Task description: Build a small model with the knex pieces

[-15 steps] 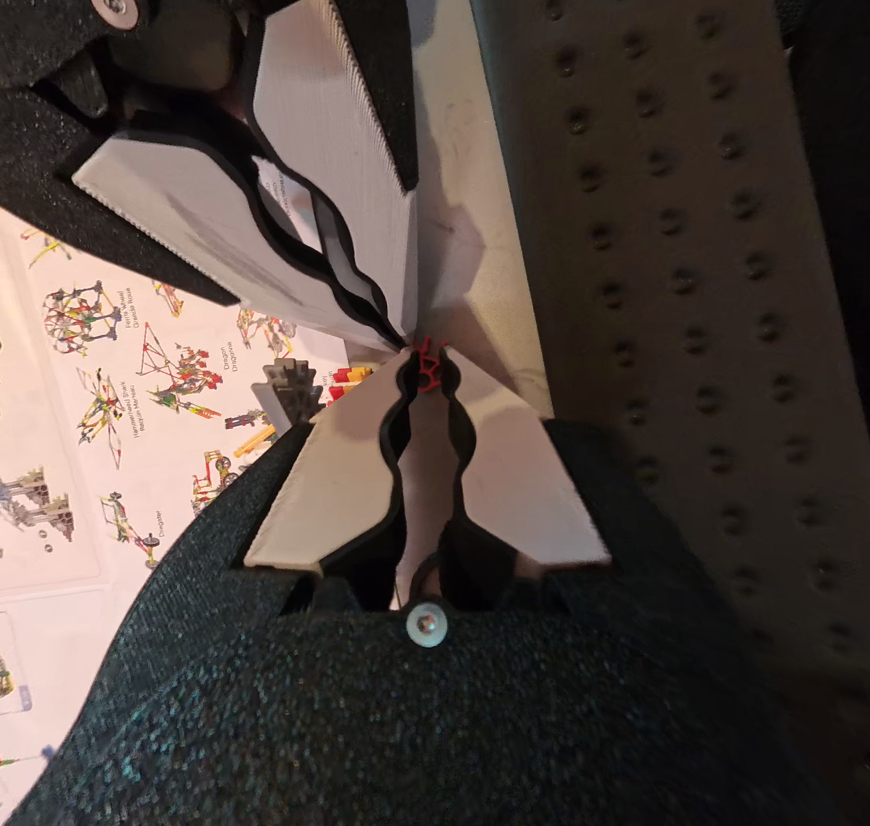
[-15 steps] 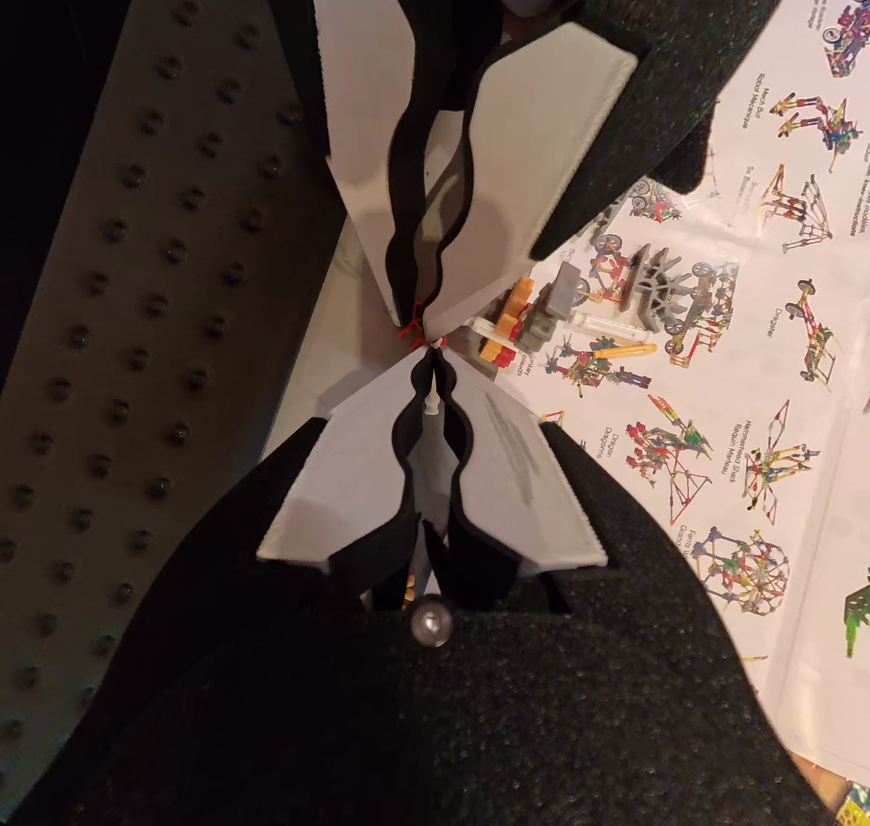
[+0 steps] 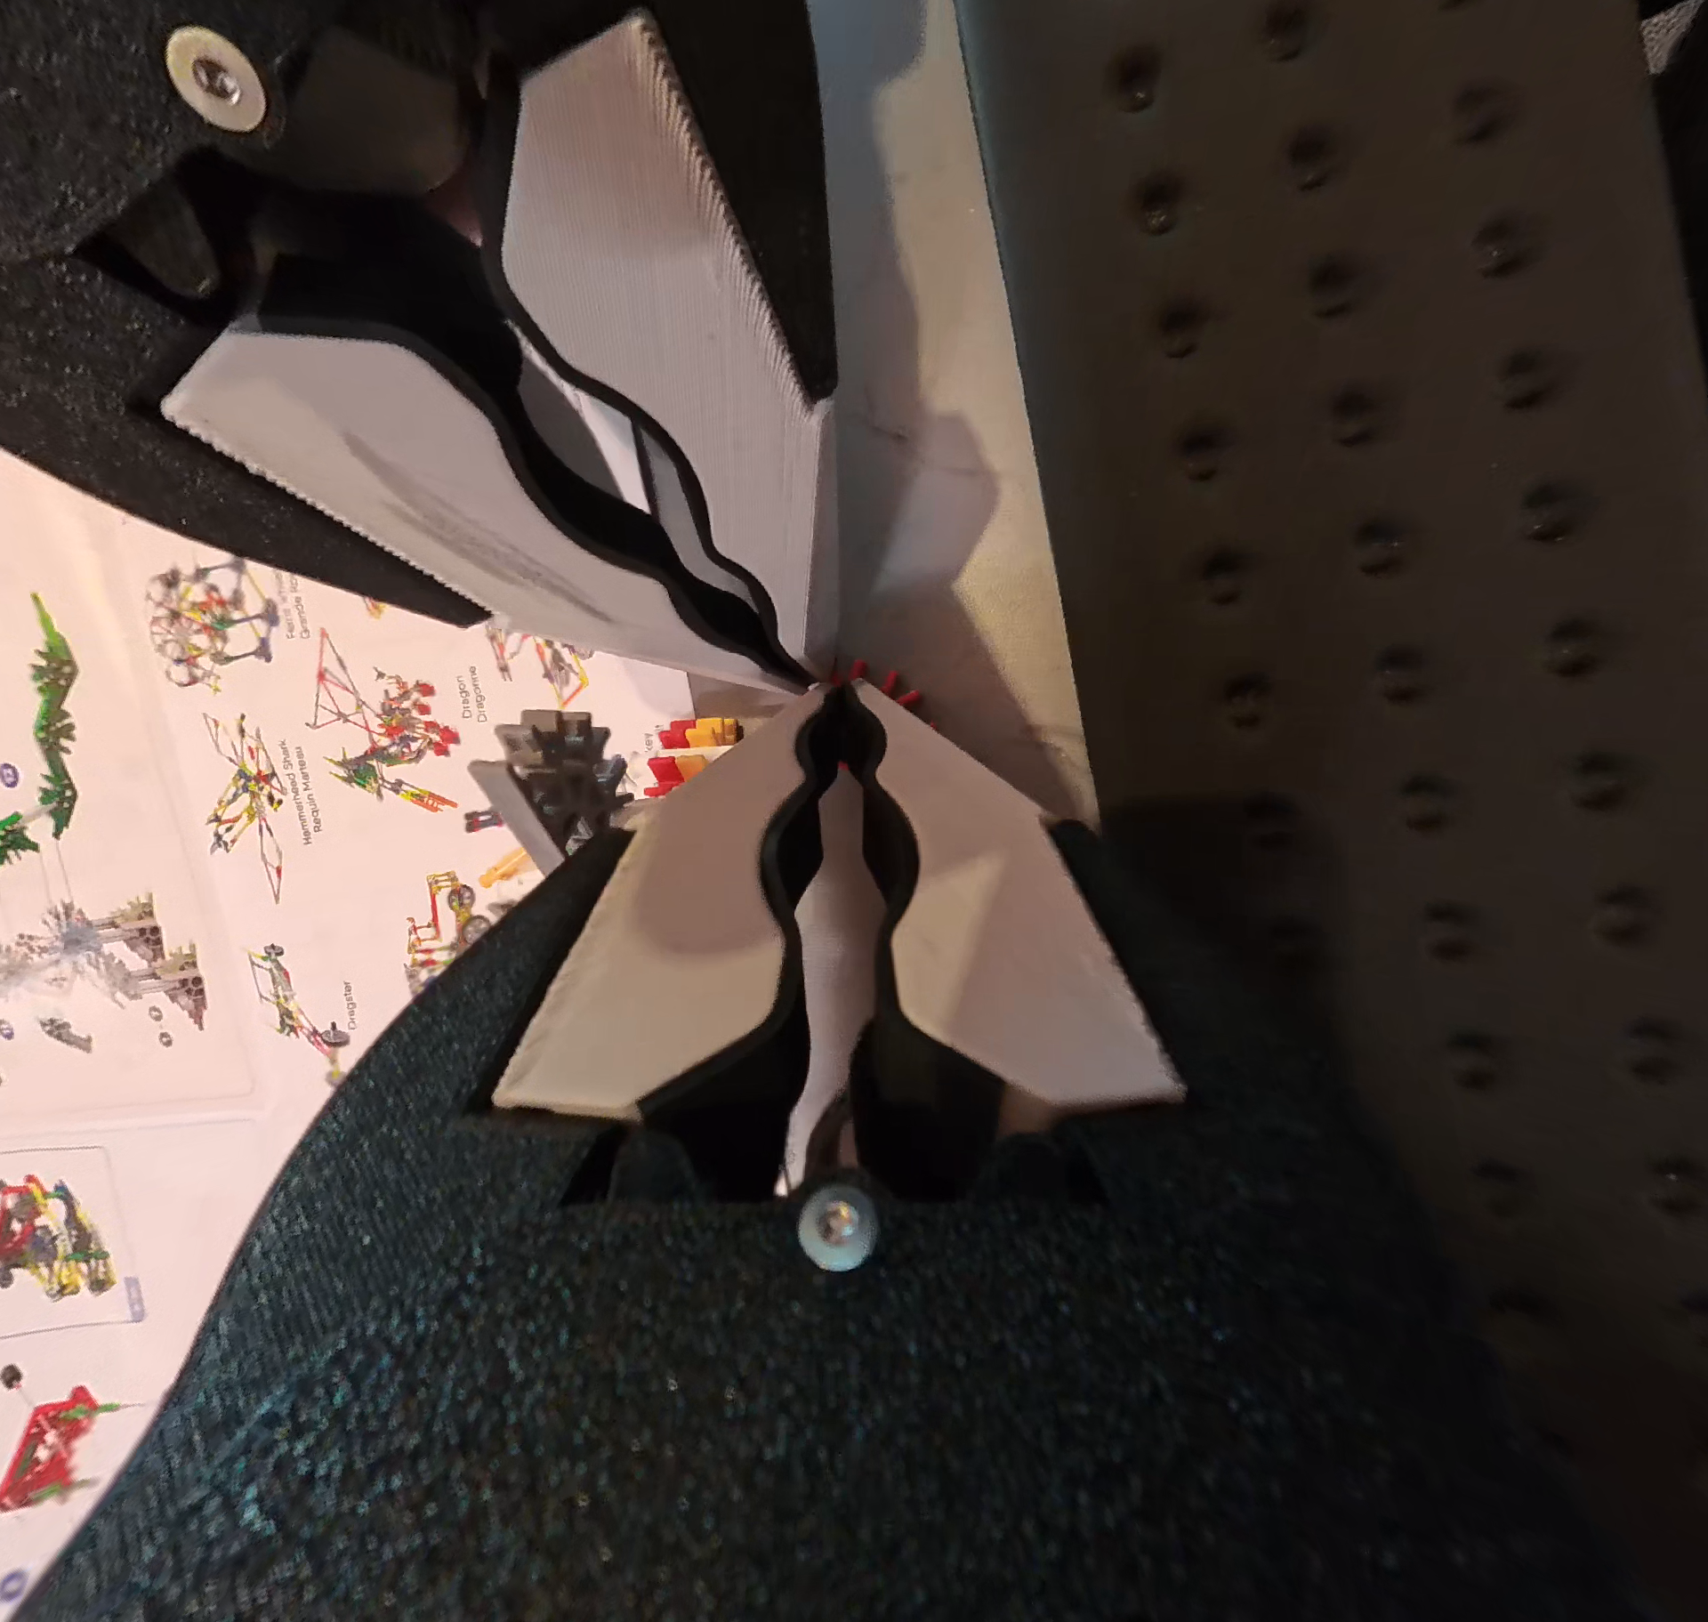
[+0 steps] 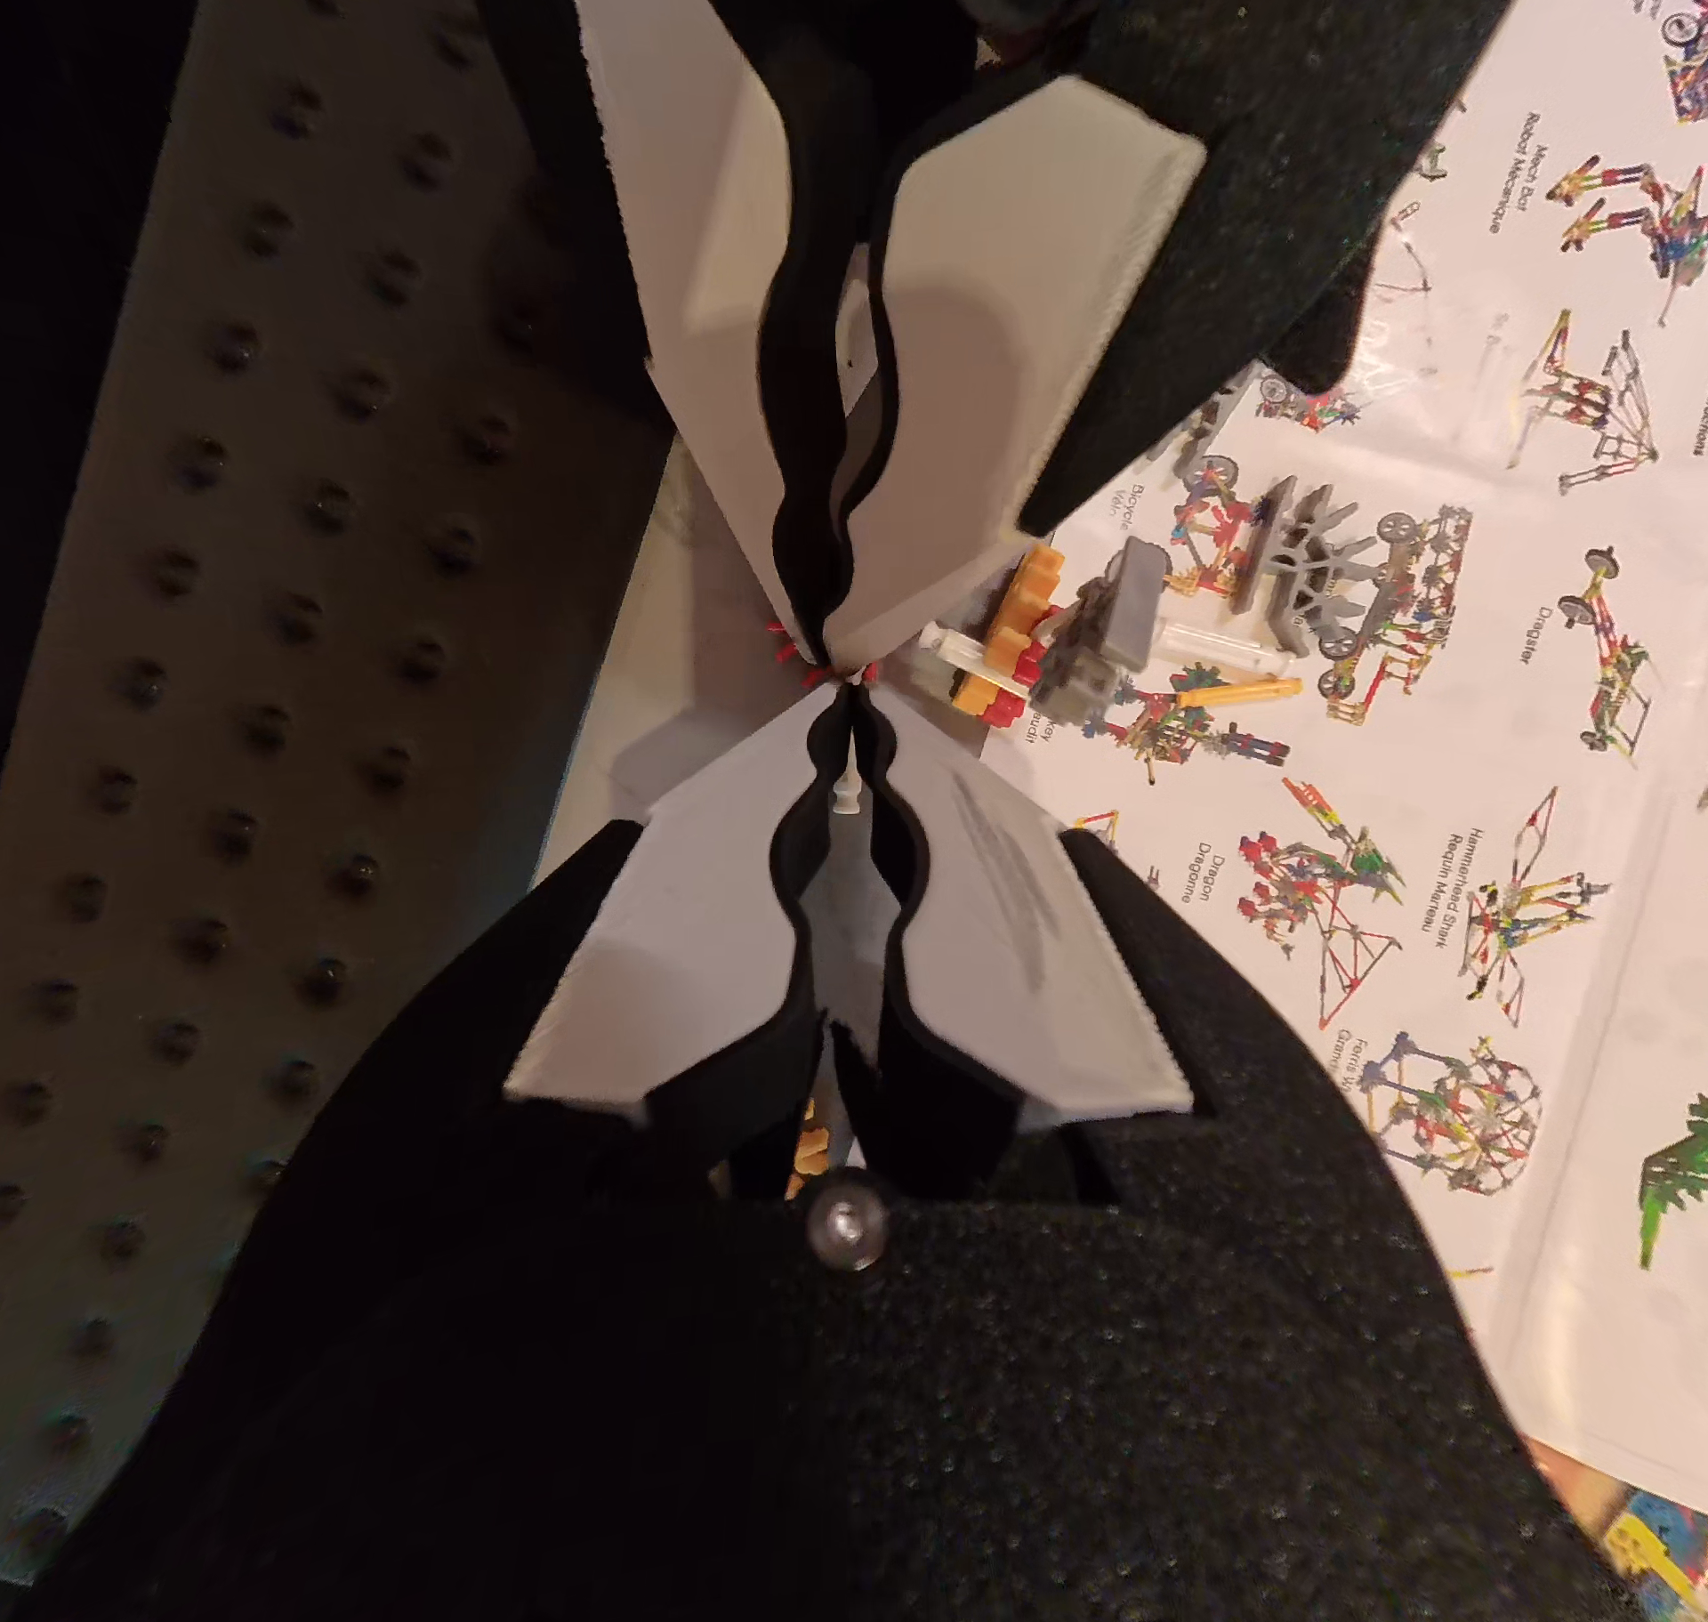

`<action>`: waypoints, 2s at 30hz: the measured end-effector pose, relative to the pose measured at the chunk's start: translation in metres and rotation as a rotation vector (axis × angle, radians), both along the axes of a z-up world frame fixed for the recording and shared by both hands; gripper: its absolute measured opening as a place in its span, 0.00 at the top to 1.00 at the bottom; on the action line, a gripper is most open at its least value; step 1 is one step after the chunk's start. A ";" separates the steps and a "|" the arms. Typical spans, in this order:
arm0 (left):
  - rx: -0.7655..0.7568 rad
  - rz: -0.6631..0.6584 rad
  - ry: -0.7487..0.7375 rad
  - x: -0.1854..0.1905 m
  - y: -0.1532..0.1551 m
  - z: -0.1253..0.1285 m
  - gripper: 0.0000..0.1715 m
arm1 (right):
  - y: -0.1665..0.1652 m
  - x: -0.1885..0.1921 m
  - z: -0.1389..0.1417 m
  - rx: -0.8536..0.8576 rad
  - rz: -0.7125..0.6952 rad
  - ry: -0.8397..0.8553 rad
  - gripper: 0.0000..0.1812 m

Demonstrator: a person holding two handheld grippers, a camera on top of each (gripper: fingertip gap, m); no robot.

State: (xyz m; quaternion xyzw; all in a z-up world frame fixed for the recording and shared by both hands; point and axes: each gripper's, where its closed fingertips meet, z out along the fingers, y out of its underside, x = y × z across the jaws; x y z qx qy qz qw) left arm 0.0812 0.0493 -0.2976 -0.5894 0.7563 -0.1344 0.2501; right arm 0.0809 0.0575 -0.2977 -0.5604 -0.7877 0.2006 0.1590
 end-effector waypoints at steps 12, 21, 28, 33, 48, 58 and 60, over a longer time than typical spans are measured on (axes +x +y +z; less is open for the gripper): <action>-0.044 -0.025 0.032 -0.007 -0.007 0.000 0.99 | 0.005 0.016 -0.005 0.018 0.027 -0.030 0.93; -0.081 -0.004 0.029 -0.008 -0.009 0.000 0.98 | -0.011 0.012 -0.001 -0.094 -0.016 -0.037 0.89; -0.099 -0.010 0.033 -0.010 -0.011 0.002 0.91 | -0.010 0.011 -0.005 -0.030 0.022 -0.036 0.97; -0.077 0.024 -0.021 -0.013 0.001 0.024 0.86 | 0.000 0.010 0.012 0.080 0.073 0.034 0.97; -0.092 0.063 -0.075 -0.009 0.008 0.036 0.89 | 0.012 0.000 0.055 0.653 0.298 0.162 0.97; -0.016 0.055 -0.168 -0.008 0.017 0.061 0.97 | 0.015 0.004 0.074 0.212 0.092 0.287 0.91; -0.020 0.052 -0.184 -0.007 0.017 0.063 0.97 | 0.013 0.003 0.076 0.117 0.060 0.304 0.92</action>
